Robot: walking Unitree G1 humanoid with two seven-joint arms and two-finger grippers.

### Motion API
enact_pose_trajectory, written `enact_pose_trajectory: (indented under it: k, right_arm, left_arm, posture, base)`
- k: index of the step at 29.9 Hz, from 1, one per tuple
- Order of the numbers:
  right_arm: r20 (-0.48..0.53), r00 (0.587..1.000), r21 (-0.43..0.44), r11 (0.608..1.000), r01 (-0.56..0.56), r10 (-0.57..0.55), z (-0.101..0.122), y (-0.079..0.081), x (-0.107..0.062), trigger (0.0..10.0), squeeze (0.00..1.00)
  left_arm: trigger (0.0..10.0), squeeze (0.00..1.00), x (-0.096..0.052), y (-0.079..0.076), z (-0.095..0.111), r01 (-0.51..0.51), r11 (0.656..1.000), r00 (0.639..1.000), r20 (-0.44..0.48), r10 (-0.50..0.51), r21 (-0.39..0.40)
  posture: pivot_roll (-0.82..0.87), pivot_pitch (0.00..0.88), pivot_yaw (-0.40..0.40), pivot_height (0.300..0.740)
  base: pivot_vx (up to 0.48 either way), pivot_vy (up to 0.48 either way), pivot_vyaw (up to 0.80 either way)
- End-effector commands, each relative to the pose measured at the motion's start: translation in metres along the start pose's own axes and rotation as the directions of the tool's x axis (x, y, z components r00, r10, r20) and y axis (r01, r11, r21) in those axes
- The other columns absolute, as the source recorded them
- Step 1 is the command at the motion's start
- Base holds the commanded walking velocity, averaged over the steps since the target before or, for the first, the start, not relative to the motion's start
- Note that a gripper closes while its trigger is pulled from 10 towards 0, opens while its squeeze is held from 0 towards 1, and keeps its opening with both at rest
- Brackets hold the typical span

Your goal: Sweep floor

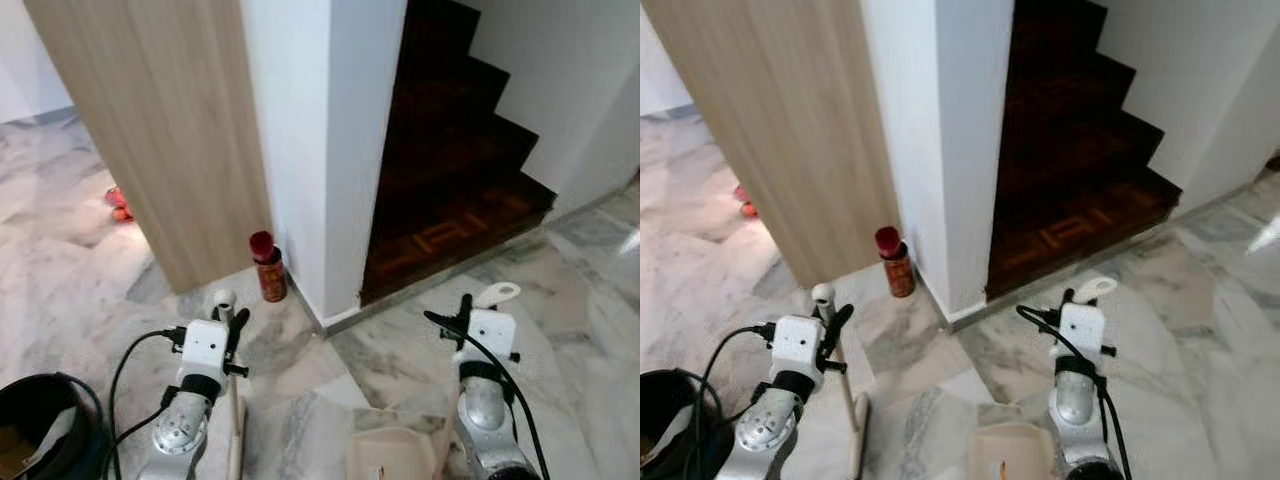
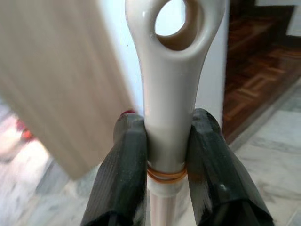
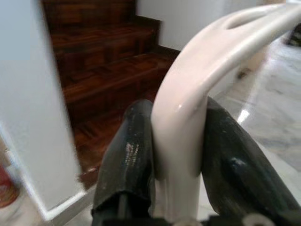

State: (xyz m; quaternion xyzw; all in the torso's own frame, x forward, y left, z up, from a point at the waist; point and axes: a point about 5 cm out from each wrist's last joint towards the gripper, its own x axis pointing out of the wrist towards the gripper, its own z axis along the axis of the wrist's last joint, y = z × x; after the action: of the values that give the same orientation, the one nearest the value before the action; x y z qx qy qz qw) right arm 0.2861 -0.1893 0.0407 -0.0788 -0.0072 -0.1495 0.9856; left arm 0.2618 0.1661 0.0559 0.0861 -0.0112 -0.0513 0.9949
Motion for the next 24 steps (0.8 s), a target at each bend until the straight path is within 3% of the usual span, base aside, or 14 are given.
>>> enact_pose_trajectory:
  k: [1,24]
  right_arm:
    - [0.017,1.0,0.0,1.0,0.017,-0.017,0.0037,-0.004,0.0026,10.0,0.0]
    - [0.018,0.999,-0.006,1.0,0.028,-0.027,0.0038,-0.0064,0.0033,10.0,0.0]
  left_arm:
    - [10.0,0.0,0.0048,-0.003,0.0083,0.009,1.0,0.999,0.036,-0.008,-0.001]
    - [10.0,0.0,0.0053,-0.003,0.0094,0.009,1.0,0.999,0.041,-0.009,-0.001]
  posture:
    - [0.1,0.005,0.044,0.74]
    - [0.1,0.003,0.042,0.74]
  base:
    - [0.0,0.0,-0.8]
    - [0.0,0.0,-0.8]
